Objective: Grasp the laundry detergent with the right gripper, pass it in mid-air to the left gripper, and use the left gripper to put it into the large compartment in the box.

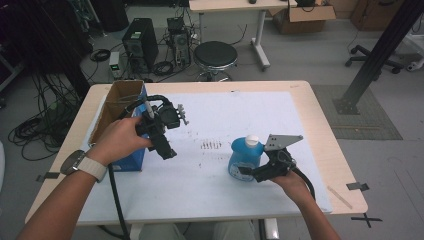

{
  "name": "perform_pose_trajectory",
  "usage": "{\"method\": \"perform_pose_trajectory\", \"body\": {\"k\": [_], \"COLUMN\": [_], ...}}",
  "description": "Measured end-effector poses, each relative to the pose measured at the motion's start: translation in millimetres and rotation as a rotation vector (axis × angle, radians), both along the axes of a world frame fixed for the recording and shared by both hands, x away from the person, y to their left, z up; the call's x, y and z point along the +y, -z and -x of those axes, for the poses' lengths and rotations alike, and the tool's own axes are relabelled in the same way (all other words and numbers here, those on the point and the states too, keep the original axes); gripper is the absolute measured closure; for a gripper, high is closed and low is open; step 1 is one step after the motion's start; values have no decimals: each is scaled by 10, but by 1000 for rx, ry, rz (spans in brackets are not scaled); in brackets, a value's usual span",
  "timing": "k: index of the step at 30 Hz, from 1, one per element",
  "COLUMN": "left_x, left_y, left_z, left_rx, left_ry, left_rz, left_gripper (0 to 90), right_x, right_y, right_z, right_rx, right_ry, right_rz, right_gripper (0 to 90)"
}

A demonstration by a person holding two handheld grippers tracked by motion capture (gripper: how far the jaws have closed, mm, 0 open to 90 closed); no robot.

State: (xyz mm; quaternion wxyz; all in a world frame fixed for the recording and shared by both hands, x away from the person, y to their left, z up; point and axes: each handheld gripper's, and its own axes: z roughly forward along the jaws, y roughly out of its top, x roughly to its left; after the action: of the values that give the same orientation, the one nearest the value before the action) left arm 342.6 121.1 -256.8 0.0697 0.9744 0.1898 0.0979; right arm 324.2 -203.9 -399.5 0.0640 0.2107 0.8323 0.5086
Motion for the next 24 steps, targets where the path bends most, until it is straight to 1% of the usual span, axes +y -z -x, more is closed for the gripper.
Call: {"method": "perform_pose_trajectory", "body": {"k": [4,10,24], "left_x": [1,3,4], "left_y": [1,3,1], "left_z": [-3,-3,4], "left_rx": [2,2,5], "left_ry": [0,-2,-3], "left_rz": [-1,0,1], "left_gripper": [50,50,51], "right_x": [-8,-5,-4], "right_y": [-4,-4,-7], "right_z": [3,5,11], "right_rx": [-8,-10,-30], "right_ry": [-5,-8,-6], "right_rz": [-19,-18,-14], "right_gripper": [224,256,332]}}
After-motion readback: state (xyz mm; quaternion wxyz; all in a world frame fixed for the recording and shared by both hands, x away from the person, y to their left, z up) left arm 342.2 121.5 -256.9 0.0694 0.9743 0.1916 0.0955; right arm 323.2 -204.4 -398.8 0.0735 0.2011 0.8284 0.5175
